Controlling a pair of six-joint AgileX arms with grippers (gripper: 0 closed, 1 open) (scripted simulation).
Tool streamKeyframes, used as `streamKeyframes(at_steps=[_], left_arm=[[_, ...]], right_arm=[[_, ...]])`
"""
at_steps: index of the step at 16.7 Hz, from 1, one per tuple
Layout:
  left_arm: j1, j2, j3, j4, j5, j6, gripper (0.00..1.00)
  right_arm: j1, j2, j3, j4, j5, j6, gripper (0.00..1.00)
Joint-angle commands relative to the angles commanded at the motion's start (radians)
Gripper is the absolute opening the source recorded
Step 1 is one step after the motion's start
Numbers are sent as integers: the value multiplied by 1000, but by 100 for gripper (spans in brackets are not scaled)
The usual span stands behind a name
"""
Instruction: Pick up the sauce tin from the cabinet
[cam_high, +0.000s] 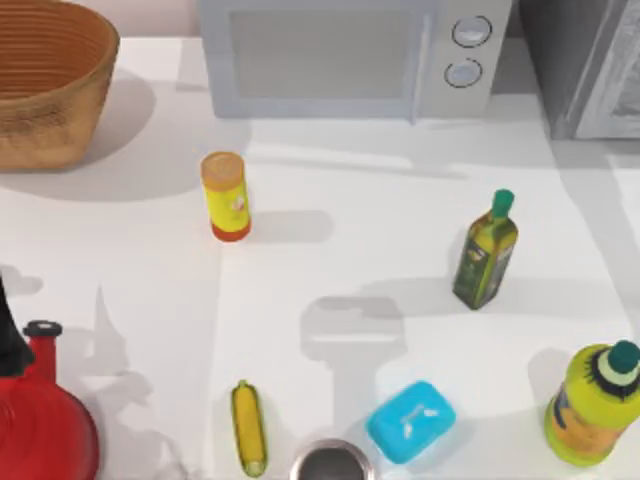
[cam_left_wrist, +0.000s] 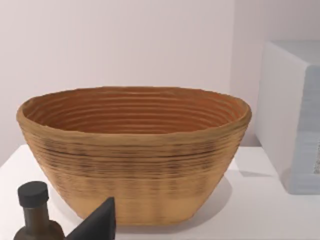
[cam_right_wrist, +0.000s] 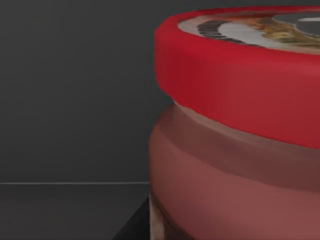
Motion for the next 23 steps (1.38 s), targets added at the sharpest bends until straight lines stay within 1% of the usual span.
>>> streamKeyframes(at_steps=[5,7,9,14,16,23], left_arm=[[0,0,0,0,0,0,100],[0,0,0,0,0,0,100],[0,0,0,0,0,0,100],[0,0,0,0,0,0,100],[0,0,0,0,0,0,100],[0,0,0,0,0,0,100]], right_arm=[[2,-3,1,-3,1,2,0],[16,-32,15,-39,17,2,0],[45,-88,38,-117,45,2,0],[134,-273,99,-387,129,1,0],[160,-329,113,-448,154,2,0],[164,-352,106,-461,159,3,0]])
